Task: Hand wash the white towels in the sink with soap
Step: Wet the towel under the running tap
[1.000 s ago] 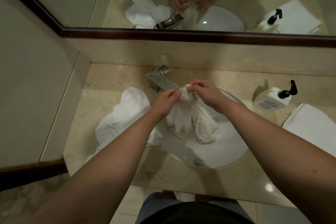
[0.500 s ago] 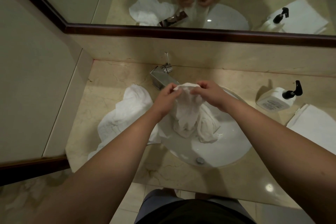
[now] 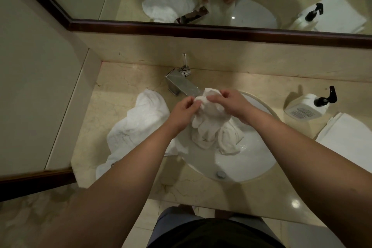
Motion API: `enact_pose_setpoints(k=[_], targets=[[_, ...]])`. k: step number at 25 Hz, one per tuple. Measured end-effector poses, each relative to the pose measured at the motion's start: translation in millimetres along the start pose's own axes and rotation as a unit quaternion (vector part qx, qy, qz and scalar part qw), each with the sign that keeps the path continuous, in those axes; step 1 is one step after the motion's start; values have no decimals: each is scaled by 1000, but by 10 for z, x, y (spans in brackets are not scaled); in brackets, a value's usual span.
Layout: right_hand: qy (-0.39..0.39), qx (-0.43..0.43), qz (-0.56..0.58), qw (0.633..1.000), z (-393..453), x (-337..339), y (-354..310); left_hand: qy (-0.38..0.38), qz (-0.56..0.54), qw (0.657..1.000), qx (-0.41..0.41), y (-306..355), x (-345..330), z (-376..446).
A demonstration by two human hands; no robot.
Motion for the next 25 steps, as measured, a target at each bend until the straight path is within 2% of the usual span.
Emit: enact_pose_setpoints(k=[2,4,6,10,12,14,17,20,22,25], targets=[[-47,-18,-35,998,13,-51,70,-1,-7,1000,-8,68,-60,-20],[-46,-21,1,999,22,-100,78,29,13,999,-15,72,-88,-16],[-21,-1,29,999,37,-152,83,32,52,998,-11,-42,-115,10],[54,-21,68,996,145,-171,237,-24,185,981,49,-511,-73,91],[107,-26,46,993,267,-137,357,10,167,985,42,-644,-3,165],[125,-24,-11,992,324,-145,401,65,93,992,46,-603,48,219],[67,-57,-21,996,338,-345,425,72,19,997,38,-454,4,230],[-23,-72,5,997,265,-528,384,47,23,998,38,-385,-77,211],[-27,-64,14,997,248,-556,367,71,32,995,67,-390,-61,223],[14,-32,-2,999,293,-525,357,110,48,989,91,-457,-3,241]])
Point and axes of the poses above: each hand's wrist, its own z-axis towards the middle knuckle, its own x-axis out of the back of the hand, y = z × x, the point moved 2 cm from there along z, towards the middle knuckle, and after that the axes turned 14 degrees about y, right-handed, at the moved point
